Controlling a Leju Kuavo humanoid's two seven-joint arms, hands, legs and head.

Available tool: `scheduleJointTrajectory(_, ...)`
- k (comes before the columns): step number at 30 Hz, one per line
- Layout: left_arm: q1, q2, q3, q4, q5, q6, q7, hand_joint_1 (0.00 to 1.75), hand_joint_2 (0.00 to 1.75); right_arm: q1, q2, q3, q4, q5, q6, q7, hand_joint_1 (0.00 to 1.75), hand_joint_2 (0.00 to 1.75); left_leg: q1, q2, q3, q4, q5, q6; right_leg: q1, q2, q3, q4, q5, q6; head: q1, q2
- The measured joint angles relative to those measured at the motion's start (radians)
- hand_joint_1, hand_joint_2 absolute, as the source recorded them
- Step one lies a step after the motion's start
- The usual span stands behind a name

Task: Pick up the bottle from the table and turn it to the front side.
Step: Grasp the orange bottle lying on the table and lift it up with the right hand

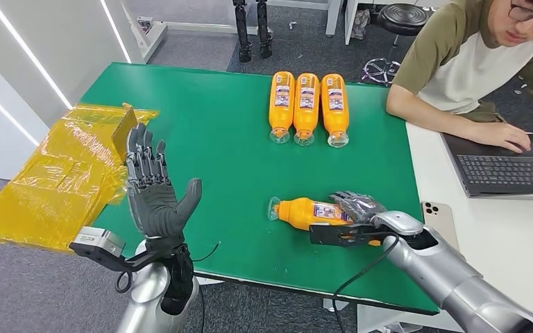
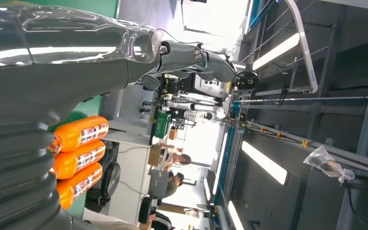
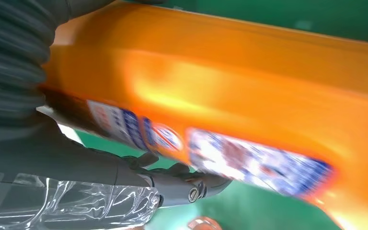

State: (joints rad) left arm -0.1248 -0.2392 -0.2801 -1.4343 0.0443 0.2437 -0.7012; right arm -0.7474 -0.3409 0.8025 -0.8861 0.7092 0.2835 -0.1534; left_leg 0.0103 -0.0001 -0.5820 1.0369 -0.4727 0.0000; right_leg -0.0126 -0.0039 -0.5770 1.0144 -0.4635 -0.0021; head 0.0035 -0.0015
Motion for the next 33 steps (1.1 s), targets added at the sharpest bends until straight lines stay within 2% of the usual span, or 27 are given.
scheduleJointTrajectory(4, 0.000, 0.000, 0.001, 0.000, 0.002, 0.007, 0.000, 0.00, 1.75, -0.015, -0.024, 0.023, -0.007, -0.008, 0.039, 0.010, 0.00, 1.75, 0.000, 0.000, 0.000, 0.000, 0.000, 0.000, 0.000, 0.000, 0.000, 0.000, 0.000, 0.000, 0.000, 0.000)
scheduleJointTrajectory(10, 0.000, 0.000, 0.004, 0.000, 0.006, 0.018, 0.000, 0.00, 1.75, -0.057, -0.026, 0.062, 0.008, -0.006, 0.047, 0.020, 0.00, 1.75, 0.000, 0.000, 0.000, 0.000, 0.000, 0.000, 0.000, 0.000, 0.000, 0.000, 0.000, 0.000, 0.000, 0.000)
scheduleJointTrajectory(14, 0.000, 0.000, 0.004, 0.000, 0.006, 0.020, 0.000, 0.00, 1.75, -0.072, -0.021, 0.082, 0.028, -0.005, 0.033, 0.018, 1.73, 1.75, 0.000, 0.000, 0.000, 0.000, 0.000, 0.000, 0.000, 0.000, 0.000, 0.000, 0.000, 0.000, 0.000, 0.000)
scheduleJointTrajectory(22, 0.001, 0.000, 0.005, -0.001, 0.005, 0.022, 0.000, 0.00, 1.75, -0.070, 0.002, 0.106, 0.071, -0.002, -0.080, -0.011, 1.75, 1.75, 0.000, 0.000, 0.000, 0.000, 0.000, 0.000, 0.000, 0.000, 0.000, 0.000, 0.000, 0.000, 0.000, 0.000)
scheduleJointTrajectory(29, 0.005, 0.000, 0.007, -0.012, 0.003, 0.022, 0.000, 0.00, 1.75, -0.059, 0.011, 0.116, 0.081, -0.009, -0.119, -0.025, 1.75, 1.75, 0.000, 0.000, 0.000, 0.000, 0.000, 0.000, 0.000, 0.000, 0.000, 0.000, 0.000, 0.000, 0.000, 0.000)
scheduleJointTrajectory(33, 0.006, 0.000, 0.008, -0.016, 0.000, 0.026, 0.000, 0.00, 1.75, -0.025, 0.031, 0.105, 0.081, -0.040, -0.233, -0.026, 1.75, 1.75, 0.000, 0.000, 0.000, 0.000, 0.000, 0.000, 0.000, 0.000, 0.000, 0.000, 0.000, 0.000, 0.000, 0.000)
